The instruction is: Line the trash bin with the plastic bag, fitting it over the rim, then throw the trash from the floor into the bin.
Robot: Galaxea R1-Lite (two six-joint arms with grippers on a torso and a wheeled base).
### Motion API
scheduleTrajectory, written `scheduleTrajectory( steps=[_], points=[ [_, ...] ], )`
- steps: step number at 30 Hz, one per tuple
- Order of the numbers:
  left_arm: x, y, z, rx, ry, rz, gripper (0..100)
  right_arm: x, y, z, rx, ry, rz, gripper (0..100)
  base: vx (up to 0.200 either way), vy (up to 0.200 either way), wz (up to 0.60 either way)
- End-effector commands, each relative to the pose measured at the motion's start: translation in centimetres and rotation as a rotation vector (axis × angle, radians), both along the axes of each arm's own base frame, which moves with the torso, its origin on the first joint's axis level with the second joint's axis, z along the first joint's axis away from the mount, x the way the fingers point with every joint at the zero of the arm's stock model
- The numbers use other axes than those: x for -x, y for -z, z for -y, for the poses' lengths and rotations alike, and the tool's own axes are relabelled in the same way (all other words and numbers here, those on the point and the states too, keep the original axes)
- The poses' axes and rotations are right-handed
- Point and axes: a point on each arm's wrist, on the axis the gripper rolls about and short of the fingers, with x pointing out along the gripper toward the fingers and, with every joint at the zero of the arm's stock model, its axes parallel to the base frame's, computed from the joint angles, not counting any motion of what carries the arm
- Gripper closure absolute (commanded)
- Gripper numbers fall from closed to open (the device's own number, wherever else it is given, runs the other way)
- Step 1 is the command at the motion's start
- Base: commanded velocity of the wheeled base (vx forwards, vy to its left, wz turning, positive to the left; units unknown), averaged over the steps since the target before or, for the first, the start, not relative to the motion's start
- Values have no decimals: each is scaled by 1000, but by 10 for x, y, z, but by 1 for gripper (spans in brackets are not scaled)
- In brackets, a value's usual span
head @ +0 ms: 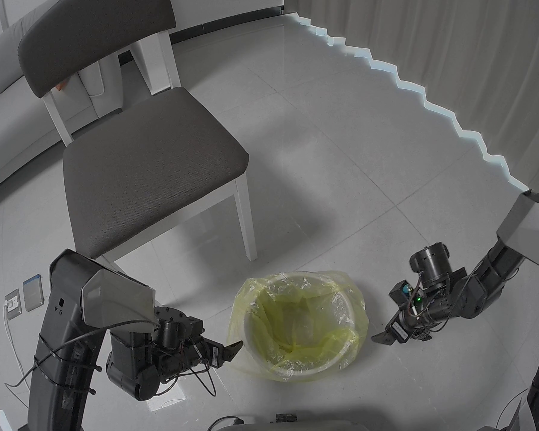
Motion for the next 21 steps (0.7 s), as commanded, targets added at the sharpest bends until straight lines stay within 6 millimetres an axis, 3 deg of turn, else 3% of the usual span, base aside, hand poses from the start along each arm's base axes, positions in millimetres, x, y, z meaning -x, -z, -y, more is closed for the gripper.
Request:
scheduleTrajectory(
  steps=[1, 14, 21],
  points=[
    [-1, -1, 3, 1, 8, 7, 0, -15, -21, 22, -24, 67, 83, 0, 0, 0, 0],
    [1, -9, 5, 7, 10, 28, 0, -66, 43, -14, -30, 38, 27, 0, 0, 0, 0],
    [0, -8, 5, 8, 8, 30, 0, -78, 60, -35, -2, 5, -11, 0, 0, 0, 0]
  ],
)
